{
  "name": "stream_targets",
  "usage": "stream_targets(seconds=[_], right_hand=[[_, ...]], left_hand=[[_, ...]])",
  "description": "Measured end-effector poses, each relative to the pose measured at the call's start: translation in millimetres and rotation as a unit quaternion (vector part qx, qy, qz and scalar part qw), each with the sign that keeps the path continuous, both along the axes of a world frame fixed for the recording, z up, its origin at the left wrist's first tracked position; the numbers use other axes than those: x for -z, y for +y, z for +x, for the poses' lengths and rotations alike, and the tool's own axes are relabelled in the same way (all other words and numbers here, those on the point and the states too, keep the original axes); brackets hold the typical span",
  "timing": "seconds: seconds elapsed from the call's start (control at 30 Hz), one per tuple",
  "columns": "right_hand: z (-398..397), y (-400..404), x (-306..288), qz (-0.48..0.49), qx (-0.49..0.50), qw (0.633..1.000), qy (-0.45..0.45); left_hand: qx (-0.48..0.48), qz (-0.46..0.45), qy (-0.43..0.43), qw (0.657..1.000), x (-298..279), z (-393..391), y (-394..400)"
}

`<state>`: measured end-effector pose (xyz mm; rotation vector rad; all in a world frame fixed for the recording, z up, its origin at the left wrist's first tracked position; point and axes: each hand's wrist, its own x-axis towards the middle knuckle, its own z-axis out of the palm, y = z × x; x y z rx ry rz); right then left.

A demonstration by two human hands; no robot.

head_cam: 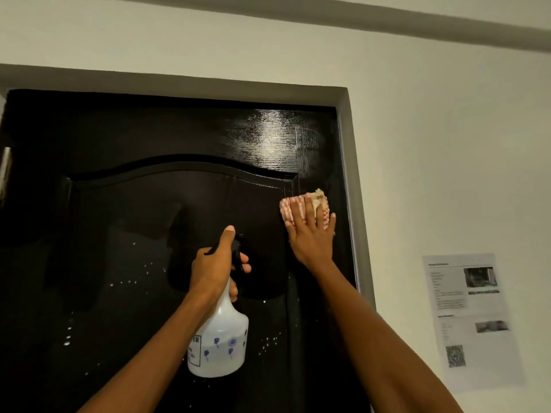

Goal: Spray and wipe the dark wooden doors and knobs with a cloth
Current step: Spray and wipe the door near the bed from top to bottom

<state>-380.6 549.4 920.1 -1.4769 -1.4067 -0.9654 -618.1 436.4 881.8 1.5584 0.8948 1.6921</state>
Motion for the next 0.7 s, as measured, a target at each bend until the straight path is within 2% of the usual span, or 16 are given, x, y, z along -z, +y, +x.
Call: stream_targets(seconds=[0.1,0.17,0.27,0.37,0.5,0.6,0.7], right_hand=[[-8.4,-1.5,-67.7,0.008,-0.026,0.999,0.040],[-12.4,-0.1,-84.3,0.013,-0.027,0.999,0.040],[-9.3,9.1,-45.6,0.027,-0.042,0.998,0.025],[-2.0,15.7,35.4,0.045,-0.053,0.998,0.010],[11.4,12.1,145.6,-0.007,-0.036,0.999,-0.033],[22.0,1.2,144.0,-0.036,-0.031,0.997,-0.059],[21.6,-0.7,84.9,-0.022,-0.044,0.998,-0.033]], left_hand=[[-0.002,0.009,0.004,1.000,-10.5,8.1,3.9],[-0.008,0.012,-0.007,1.000,-18.1,8.2,8.4],[-0.014,0.005,-0.006,1.000,-20.4,12.2,12.5],[-0.007,-0.006,-0.012,1.000,-15.6,19.7,12.0],[0.003,-0.035,-0.027,0.999,-4.7,32.7,8.8],[0.010,-0.035,-0.013,0.999,-0.8,43.6,4.6],[0.005,-0.025,-0.005,1.000,-6.3,52.0,-0.7]])
